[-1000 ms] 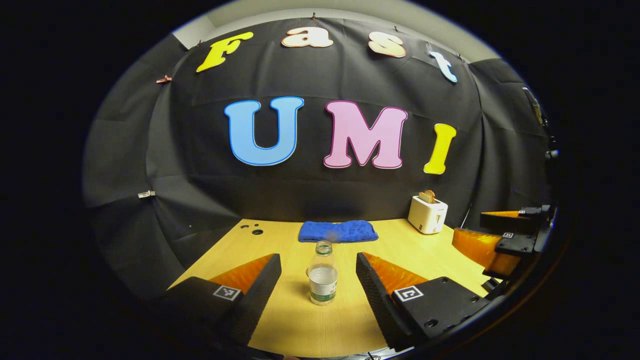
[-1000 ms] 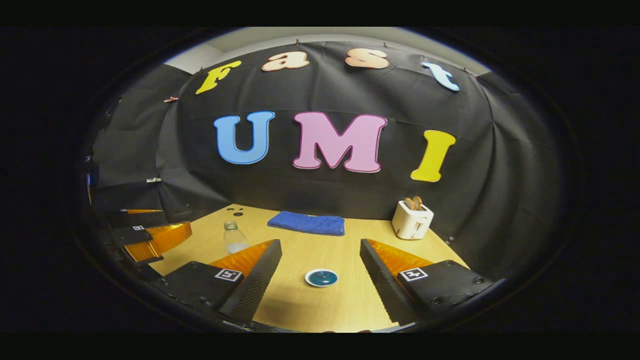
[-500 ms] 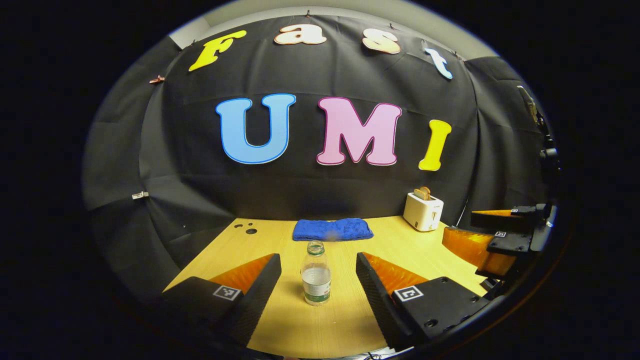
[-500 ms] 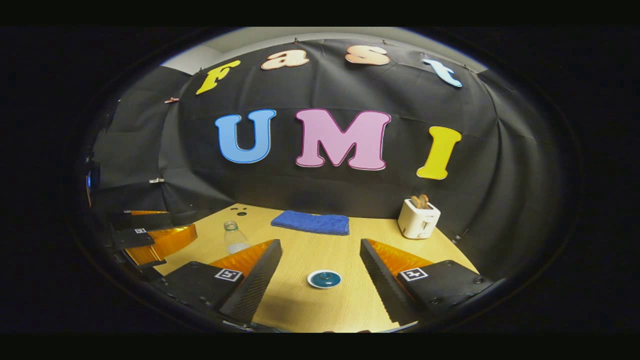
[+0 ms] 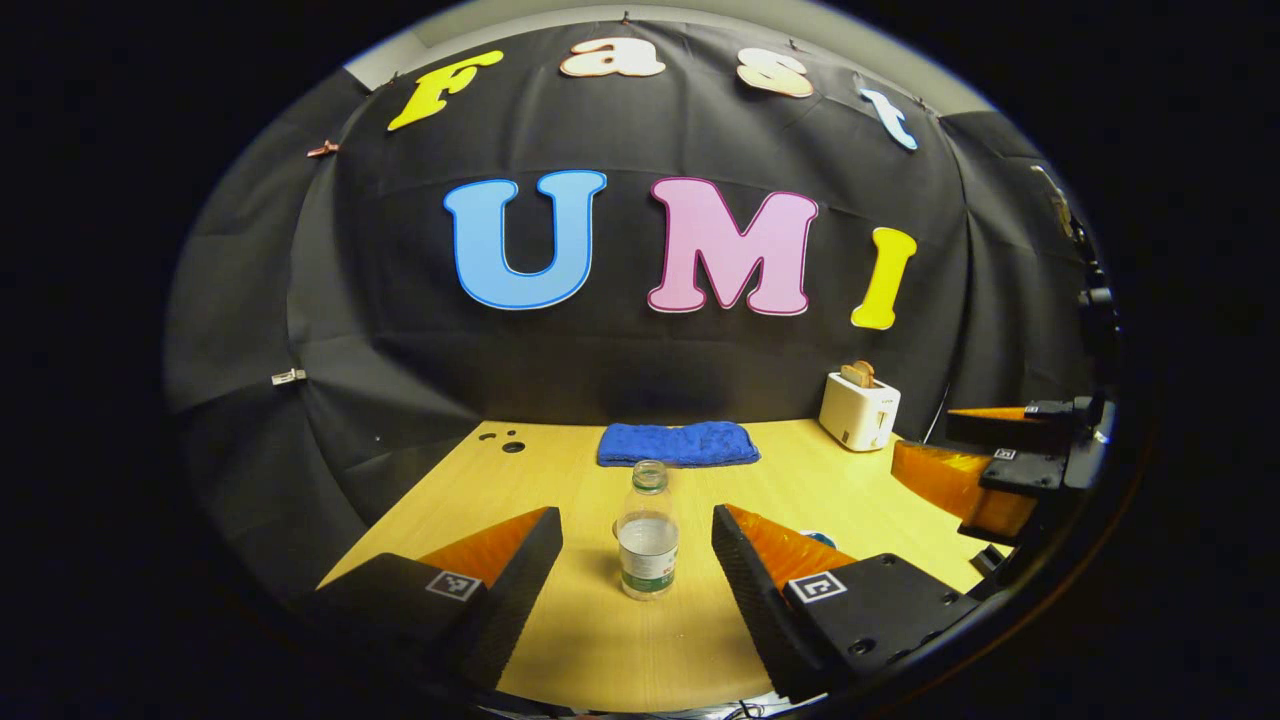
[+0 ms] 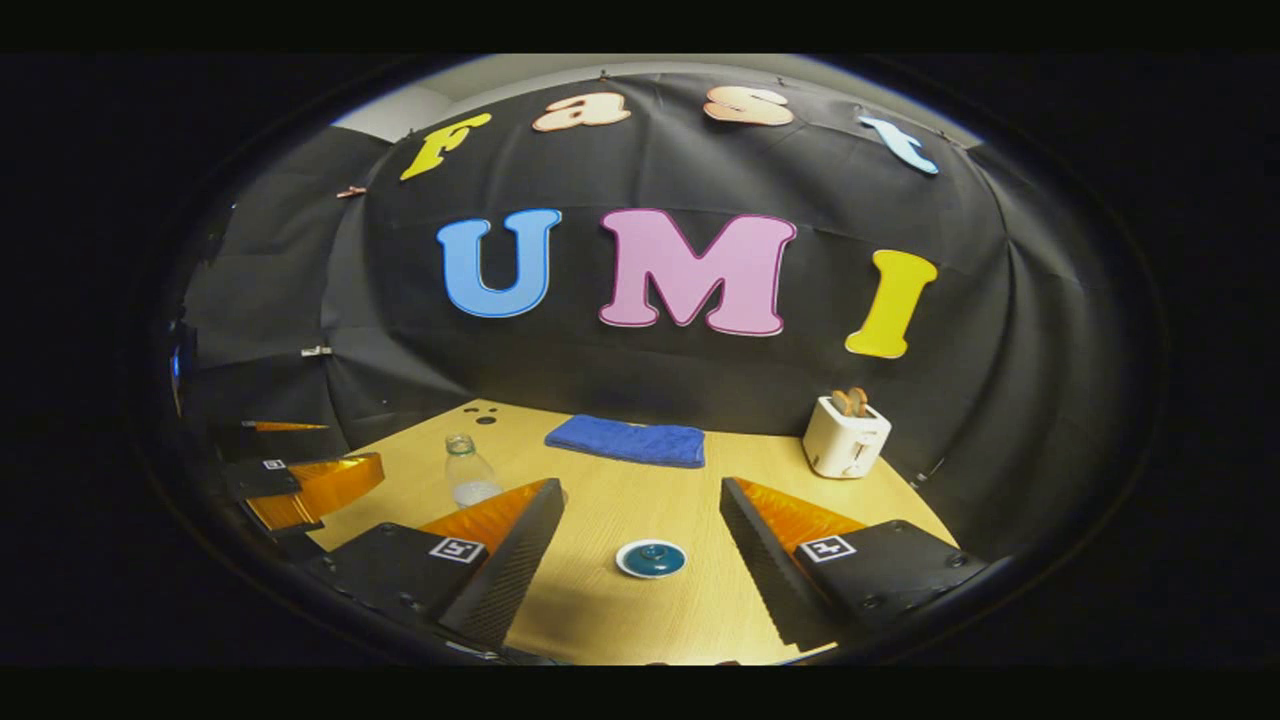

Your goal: Open the teacup lid with one hand, grasp the water bottle and pour water into the teacup with the other hand; after pouring, place the water bottle on the coaster and then close the teacup lid.

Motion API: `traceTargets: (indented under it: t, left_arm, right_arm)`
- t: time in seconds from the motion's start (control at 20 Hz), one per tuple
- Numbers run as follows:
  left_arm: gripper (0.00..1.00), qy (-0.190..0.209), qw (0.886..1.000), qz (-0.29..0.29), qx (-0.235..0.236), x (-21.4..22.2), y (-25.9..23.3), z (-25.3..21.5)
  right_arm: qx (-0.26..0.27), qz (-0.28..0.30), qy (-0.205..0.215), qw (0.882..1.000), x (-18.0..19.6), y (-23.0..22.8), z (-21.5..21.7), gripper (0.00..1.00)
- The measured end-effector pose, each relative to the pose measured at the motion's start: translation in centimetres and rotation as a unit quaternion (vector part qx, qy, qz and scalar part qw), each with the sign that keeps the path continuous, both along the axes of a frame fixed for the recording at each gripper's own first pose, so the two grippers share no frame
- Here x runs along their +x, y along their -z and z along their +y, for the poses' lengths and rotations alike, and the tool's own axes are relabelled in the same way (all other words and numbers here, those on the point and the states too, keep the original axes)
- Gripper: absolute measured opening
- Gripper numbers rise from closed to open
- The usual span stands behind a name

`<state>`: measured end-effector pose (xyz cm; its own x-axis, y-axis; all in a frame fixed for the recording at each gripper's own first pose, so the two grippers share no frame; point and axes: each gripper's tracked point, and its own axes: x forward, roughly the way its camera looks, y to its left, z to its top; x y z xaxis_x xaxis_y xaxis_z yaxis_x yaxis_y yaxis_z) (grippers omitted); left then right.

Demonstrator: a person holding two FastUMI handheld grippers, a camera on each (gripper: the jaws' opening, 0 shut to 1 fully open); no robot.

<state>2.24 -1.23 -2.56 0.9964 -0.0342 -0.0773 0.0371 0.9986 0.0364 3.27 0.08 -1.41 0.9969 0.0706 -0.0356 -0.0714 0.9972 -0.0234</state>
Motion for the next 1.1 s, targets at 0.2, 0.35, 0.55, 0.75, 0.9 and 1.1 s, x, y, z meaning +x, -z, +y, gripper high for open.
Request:
traceTargets:
  t: [0.2,0.35,0.55,0.75,0.9,1.1]
  left_arm:
    - [0.92,0.003,1.0,0.01,0.001,1.5,1.0,-0.1]
    - [0.95,-0.001,1.0,0.019,-0.006,2.5,2.4,-0.2]
    - [0.96,-0.02,1.0,0.022,-0.002,4.2,5.8,0.7]
    - [0.95,-0.041,0.998,0.038,-0.025,5.5,10.1,1.7]
    - [0.95,-0.058,0.997,0.03,-0.029,6.3,12.1,3.1]
    - [0.96,-0.064,0.997,0.025,-0.035,7.1,14.1,4.9]
  right_arm:
    - [-0.011,0.011,-0.002,1.0,1.9,1.6,0.0,0.96]
    - [-0.015,0.03,0.008,0.999,3.7,4.1,-0.5,0.96]
    - [-0.02,0.054,0.012,0.998,6.6,8.3,-0.6,0.98]
    - [-0.022,0.07,0.018,0.997,9.5,12.0,-0.7,0.98]
    - [-0.033,0.083,0.013,0.996,10.8,14.8,-0.1,0.98]
    - [-0.014,0.119,0.027,0.992,11.3,19.1,-0.5,0.97]
